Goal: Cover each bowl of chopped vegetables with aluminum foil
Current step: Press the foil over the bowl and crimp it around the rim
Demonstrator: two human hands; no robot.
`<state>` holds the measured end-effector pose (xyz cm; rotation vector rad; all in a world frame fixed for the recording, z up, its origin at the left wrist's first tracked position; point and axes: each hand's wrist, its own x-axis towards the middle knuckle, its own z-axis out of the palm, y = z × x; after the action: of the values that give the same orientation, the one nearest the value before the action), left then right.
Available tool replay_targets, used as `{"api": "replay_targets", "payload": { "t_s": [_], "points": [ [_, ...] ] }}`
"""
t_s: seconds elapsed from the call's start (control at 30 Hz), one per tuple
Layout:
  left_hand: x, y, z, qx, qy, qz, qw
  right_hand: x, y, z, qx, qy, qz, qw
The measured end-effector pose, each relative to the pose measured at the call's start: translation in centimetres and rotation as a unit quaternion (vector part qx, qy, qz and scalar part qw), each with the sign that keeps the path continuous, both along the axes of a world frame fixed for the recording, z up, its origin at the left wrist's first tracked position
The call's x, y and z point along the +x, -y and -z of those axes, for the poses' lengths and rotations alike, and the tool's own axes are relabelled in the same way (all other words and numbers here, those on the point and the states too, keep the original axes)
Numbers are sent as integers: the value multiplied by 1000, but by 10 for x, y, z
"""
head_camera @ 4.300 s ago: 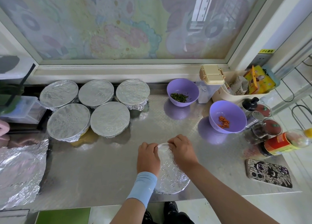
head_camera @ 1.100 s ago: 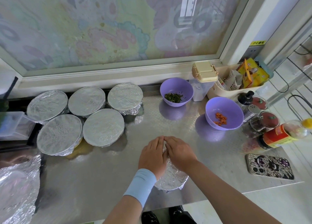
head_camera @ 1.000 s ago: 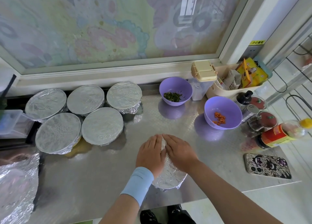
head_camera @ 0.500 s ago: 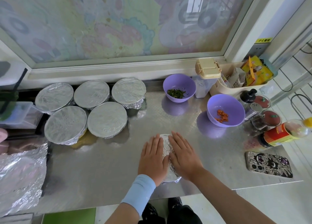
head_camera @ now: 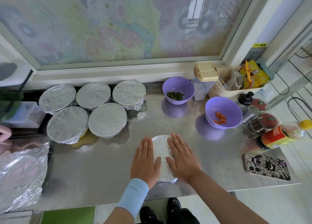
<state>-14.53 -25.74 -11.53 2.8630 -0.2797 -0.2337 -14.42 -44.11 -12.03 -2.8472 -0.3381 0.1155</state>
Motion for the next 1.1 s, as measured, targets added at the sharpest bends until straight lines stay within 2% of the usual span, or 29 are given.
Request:
{"api": "replay_targets", "payload": {
  "t_s": [0.2, 0.27, 0.4, 0.53, 0.6, 0.7, 0.8, 0.97, 1.1],
  "points": [
    [-17, -6, -1, -7, 9, -29, 1000, -3, -6, -6, -22, -12, 31, 999],
    [-8, 4, -3, 2, 22, 6, 1000, -4, -9, -9, -38, -9, 47, 998],
    [20, 10, -4, 38, 26, 88, 995, 2, -10, -9, -56, 5, -3, 998],
    [30, 2, -3, 30, 51, 132, 989, 5, -6, -6, -52, -5, -8, 999],
    [27, 0, 1, 14, 52, 100, 994, 3, -8, -6, -49, -10, 4, 999],
    [6, 3, 8, -46, 45, -2, 998, -1, -9, -6, -52, -20, 10, 998],
    [-16, 12, 10, -95, 43, -45, 994, -1, -7, -7, -59, -27, 12, 998],
    [-38, 26, 9, -193, 34, -128, 972, 0, -10, -8, -46, -36, 18, 998],
    [-28, 26, 10, -274, 13, -148, 950, -5, -14, -16, -30, -69, 43, 996]
  ]
}}
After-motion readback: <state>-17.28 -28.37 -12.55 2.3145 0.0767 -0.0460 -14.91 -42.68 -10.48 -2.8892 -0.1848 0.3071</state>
